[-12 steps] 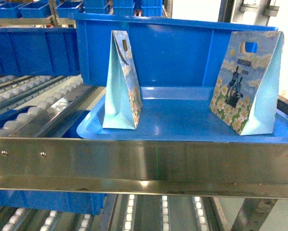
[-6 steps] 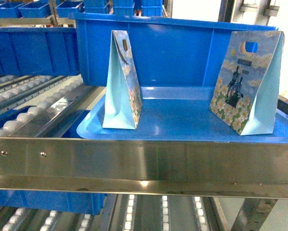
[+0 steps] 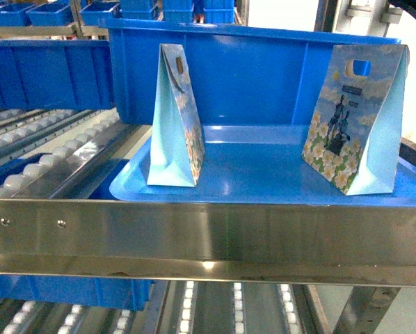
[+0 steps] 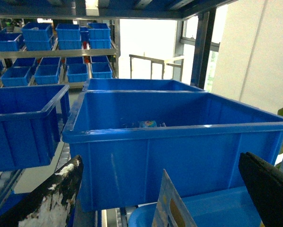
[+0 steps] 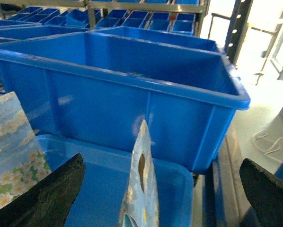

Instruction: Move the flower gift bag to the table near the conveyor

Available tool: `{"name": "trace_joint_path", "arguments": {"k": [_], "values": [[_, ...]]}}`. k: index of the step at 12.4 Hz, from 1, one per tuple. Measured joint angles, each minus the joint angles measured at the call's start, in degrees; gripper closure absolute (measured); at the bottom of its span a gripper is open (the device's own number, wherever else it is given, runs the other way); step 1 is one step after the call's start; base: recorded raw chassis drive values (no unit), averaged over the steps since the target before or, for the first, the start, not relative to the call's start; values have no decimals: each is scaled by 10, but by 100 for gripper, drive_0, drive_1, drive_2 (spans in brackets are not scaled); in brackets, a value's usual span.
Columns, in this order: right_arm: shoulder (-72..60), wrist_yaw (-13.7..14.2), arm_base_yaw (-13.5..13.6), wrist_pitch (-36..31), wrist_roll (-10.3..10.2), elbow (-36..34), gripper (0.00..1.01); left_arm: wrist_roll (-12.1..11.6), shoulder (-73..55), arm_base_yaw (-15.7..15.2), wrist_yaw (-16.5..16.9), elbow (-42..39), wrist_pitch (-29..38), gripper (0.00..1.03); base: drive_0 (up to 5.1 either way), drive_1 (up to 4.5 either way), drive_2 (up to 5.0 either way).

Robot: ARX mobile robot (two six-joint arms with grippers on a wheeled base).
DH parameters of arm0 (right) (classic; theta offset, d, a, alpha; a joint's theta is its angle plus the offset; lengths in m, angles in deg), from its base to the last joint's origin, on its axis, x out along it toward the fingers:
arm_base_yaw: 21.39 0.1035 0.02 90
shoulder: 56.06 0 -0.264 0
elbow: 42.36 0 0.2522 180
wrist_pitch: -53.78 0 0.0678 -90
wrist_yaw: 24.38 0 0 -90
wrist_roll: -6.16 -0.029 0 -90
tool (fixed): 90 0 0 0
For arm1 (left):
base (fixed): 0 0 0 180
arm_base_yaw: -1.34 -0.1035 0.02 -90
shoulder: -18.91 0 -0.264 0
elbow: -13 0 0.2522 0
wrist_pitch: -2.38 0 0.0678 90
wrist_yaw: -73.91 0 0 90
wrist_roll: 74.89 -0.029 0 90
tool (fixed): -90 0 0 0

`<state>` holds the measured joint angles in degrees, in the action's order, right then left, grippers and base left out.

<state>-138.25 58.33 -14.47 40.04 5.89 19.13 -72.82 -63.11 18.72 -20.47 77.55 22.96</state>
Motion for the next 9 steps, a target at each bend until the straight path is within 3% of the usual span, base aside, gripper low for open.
{"name": "trace_joint_path", "arguments": {"k": [2, 3, 9], "values": [[-30, -42, -14, 47, -14, 42, 3, -2, 0, -1, -2, 0, -1, 5, 0, 0, 0], [-36, -52, -15, 73, -11, 50, 3, -4, 0, -2, -2, 0, -1, 5, 0, 0, 0], [-114, -48, -5, 121, 55, 91, 3, -6, 0, -2, -2, 0, -1, 5, 0, 0, 0]]}}
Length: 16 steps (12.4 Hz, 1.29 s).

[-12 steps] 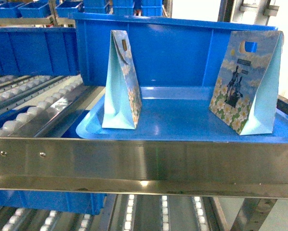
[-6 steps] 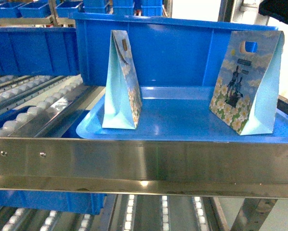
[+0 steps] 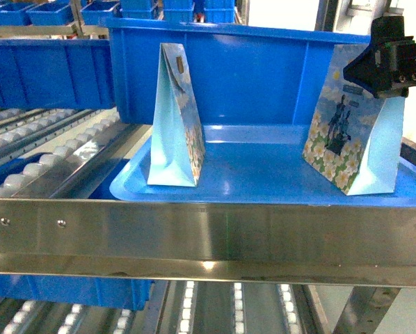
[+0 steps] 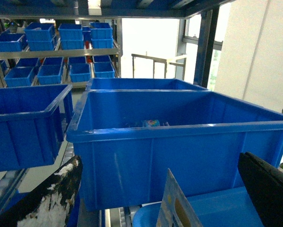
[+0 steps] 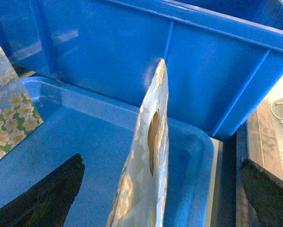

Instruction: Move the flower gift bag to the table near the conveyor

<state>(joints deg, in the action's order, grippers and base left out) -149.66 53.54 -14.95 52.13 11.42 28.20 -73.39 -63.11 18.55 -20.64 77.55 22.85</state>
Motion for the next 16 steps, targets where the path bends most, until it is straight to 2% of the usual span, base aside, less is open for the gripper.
{"name": "trace_joint_path", "arguments": {"k": [2, 3, 9, 13, 15, 16], "values": [[-16, 1, -1, 0, 7, 18, 3, 0, 0, 0, 0, 0, 0, 5, 0, 0, 0], [-20, 1, -1, 3, 6, 27, 13, 0, 0, 0, 0, 0, 0, 5, 0, 0, 0], [-23, -7, 3, -9, 2, 22, 100, 0, 0, 0, 0, 0, 0, 5, 0, 0, 0], [-7, -15, 4, -38, -14, -2, 99, 0, 0, 0, 0, 0, 0, 5, 0, 0, 0], [32, -4, 4, -74, -28, -32, 99, 0, 0, 0, 0, 0, 0, 5, 0, 0, 0], [66, 6, 4, -92, -28, -49, 99, 0, 0, 0, 0, 0, 0, 5, 0, 0, 0]]}}
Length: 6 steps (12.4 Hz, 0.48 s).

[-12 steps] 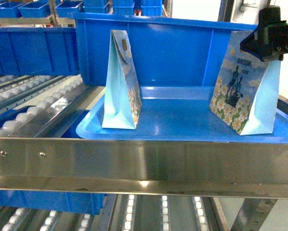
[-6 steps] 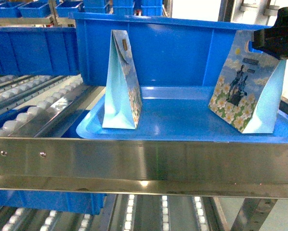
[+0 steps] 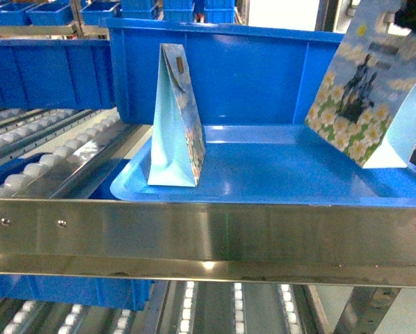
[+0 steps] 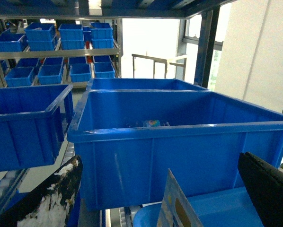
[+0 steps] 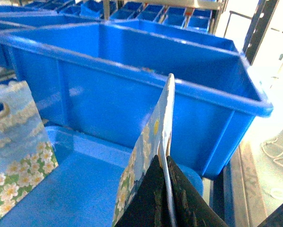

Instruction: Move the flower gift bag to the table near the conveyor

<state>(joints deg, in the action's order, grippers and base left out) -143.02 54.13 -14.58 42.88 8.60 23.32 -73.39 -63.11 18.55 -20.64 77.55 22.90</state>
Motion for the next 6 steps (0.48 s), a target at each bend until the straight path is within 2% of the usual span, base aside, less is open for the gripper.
{"name": "trace_joint_path", "arguments": {"k": [2, 4, 6], "values": [[83, 16, -1, -25, -2, -42, 99, 0, 0, 0, 0, 0, 0, 5, 0, 0, 0], [168, 26, -13, -21, -3, -92, 99, 0, 0, 0, 0, 0, 0, 5, 0, 0, 0], [267, 9, -53, -1, -8, -141, 99, 0, 0, 0, 0, 0, 0, 5, 0, 0, 0]]}}
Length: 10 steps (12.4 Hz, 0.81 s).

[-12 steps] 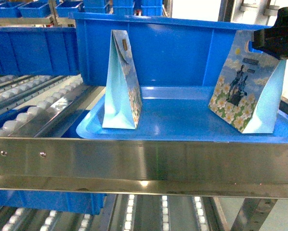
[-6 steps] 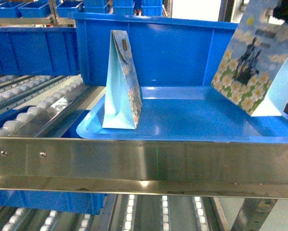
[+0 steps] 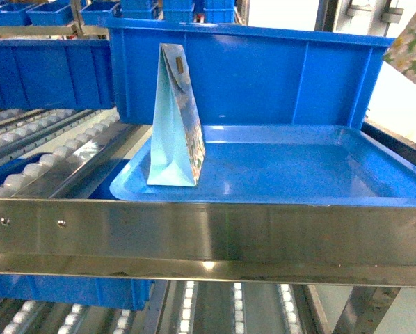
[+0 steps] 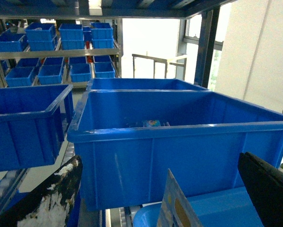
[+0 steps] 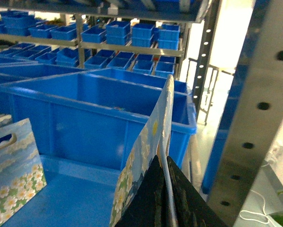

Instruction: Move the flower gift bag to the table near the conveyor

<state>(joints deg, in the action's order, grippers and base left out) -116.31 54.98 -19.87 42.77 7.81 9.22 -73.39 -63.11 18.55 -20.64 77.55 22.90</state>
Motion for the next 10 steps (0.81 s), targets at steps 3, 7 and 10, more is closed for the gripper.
{"name": "trace_joint_path", "arguments": {"k": [3, 7, 10], "values": [[114, -12, -81, -20, -25, -75, 99, 0, 0, 0, 0, 0, 0, 5, 0, 0, 0], [238, -34, -142, -12, -72, -183, 99, 0, 0, 0, 0, 0, 0, 5, 0, 0, 0], [379, -20, -157, 34, -78, -260, 99, 0, 0, 0, 0, 0, 0, 5, 0, 0, 0]]}}
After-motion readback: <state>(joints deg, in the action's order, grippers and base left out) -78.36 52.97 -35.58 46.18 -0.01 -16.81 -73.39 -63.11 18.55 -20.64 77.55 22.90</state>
